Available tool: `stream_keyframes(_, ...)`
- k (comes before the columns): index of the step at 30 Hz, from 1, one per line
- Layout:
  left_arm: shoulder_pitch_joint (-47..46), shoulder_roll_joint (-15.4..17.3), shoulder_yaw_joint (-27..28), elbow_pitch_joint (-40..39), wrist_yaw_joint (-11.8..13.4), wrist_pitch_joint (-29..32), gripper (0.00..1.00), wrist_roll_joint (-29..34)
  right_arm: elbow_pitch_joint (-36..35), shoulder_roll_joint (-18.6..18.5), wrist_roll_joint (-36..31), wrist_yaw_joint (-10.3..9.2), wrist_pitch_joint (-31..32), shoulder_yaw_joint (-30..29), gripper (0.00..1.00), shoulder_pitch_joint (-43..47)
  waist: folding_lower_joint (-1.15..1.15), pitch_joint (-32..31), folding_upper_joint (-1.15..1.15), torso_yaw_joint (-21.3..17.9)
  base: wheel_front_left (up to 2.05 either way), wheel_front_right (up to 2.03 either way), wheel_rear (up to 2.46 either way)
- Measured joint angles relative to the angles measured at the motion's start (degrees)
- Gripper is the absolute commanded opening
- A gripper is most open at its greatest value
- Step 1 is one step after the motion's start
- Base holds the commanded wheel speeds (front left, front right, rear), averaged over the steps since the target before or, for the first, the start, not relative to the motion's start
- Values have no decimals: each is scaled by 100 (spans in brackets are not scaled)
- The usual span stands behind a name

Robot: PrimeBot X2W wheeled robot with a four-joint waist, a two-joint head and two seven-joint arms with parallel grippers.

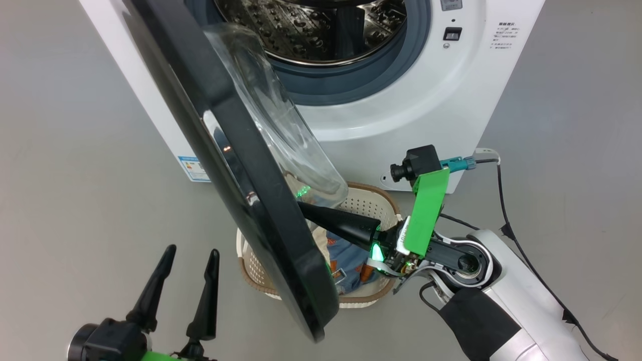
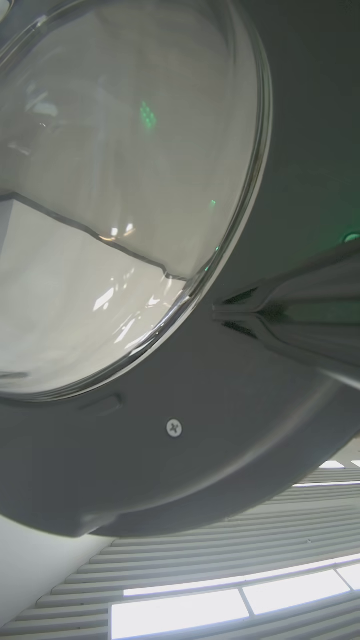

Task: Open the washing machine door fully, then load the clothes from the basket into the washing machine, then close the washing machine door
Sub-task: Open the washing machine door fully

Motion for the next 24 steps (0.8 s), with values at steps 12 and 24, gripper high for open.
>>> stream_keyframes(12, 0, 0, -1, 0, 0, 0, 100, 0, 30, -3, 134, 0, -125, 197, 0, 0, 0, -5, 0, 23, 0, 0, 0)
stream_keyframes(24, 0, 0, 5, 1, 0, 0, 100, 0, 40, 0, 202, 0, -235, 390, 0, 0, 0, -34, 0, 46, 0, 0, 0)
